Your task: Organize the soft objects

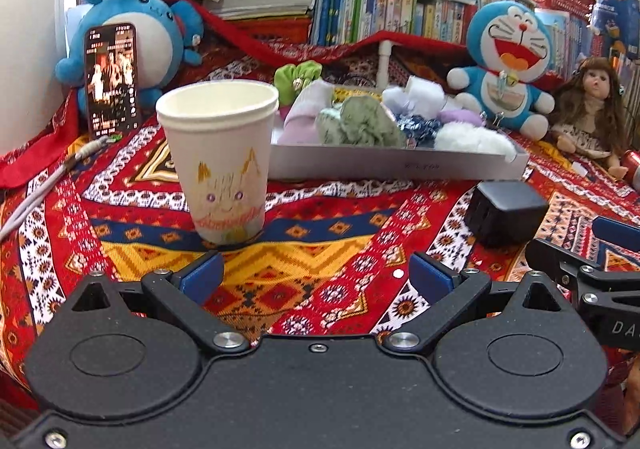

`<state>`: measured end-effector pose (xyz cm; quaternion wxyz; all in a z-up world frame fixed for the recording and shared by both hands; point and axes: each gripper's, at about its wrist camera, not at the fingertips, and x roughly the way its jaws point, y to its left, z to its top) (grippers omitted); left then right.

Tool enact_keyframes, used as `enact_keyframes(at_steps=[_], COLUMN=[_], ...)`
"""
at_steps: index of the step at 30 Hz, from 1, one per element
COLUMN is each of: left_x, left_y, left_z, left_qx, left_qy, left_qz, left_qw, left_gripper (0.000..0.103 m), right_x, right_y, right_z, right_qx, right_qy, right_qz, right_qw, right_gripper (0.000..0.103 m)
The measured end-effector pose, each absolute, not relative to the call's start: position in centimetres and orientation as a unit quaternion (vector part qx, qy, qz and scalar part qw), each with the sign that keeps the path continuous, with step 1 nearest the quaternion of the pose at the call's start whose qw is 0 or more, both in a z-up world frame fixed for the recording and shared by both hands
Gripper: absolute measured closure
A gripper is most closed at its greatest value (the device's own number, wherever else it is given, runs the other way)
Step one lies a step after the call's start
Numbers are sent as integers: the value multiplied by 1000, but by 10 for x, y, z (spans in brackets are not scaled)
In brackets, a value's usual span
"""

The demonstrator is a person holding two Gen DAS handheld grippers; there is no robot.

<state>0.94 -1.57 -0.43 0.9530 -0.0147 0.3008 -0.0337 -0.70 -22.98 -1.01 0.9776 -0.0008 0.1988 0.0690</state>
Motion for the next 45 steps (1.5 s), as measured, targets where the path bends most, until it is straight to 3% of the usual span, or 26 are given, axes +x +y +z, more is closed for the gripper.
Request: enact_keyframes(at_steps=[14,45], left_x=[18,19], left_y=[-19,-19], left_z=[-19,-19], left_qx=[0,4], left_qy=[320,320], left_qz=[-16,-11], left_qw=[947,947], left_gripper=[0,0], right_x=[1,3], right_y=[-221,-218], right_z=[-28,-30], right_qx=[-9,-13], right_qy=[251,259], right_qz=[63,59], right_qw=[966,964], right_gripper=[0,0])
